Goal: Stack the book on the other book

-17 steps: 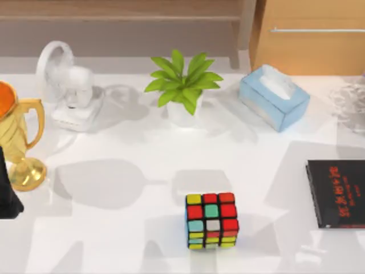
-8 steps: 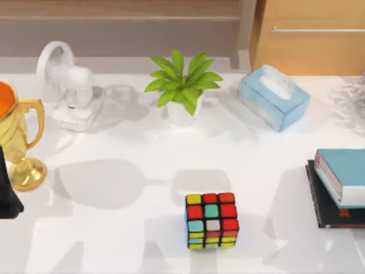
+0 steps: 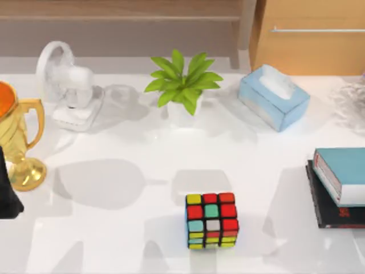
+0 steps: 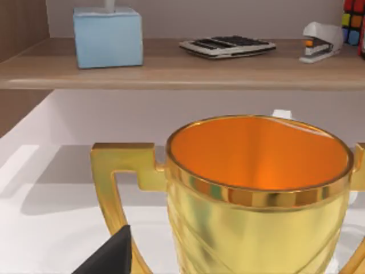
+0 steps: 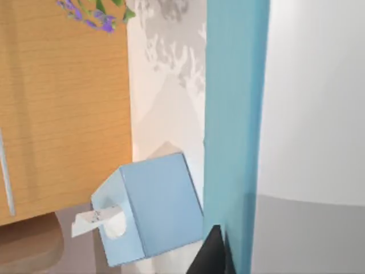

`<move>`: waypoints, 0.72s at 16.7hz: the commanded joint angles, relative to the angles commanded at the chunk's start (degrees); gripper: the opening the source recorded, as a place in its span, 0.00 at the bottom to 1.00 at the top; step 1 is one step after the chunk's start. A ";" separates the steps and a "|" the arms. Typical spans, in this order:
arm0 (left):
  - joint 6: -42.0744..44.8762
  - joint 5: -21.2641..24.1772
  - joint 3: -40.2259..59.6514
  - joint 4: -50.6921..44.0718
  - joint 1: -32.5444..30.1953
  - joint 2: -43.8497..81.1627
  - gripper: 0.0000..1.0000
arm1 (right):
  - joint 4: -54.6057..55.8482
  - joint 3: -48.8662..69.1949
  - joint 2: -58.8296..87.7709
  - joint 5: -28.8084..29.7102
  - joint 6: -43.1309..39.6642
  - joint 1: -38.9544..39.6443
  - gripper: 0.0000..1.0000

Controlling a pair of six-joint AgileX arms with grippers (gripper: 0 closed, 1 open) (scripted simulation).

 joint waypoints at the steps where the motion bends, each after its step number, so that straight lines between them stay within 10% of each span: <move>1: 0.00 0.00 0.00 0.00 0.00 0.00 1.00 | 0.78 -0.03 0.70 -0.14 -0.07 -0.08 0.00; 5: 0.00 0.00 0.00 0.00 0.00 0.00 1.00 | 1.39 -0.03 1.21 -0.24 -0.12 -0.15 0.00; 12: 0.00 0.00 0.00 0.00 0.00 0.00 1.00 | 1.39 -0.03 1.21 -0.24 -0.12 -0.15 0.53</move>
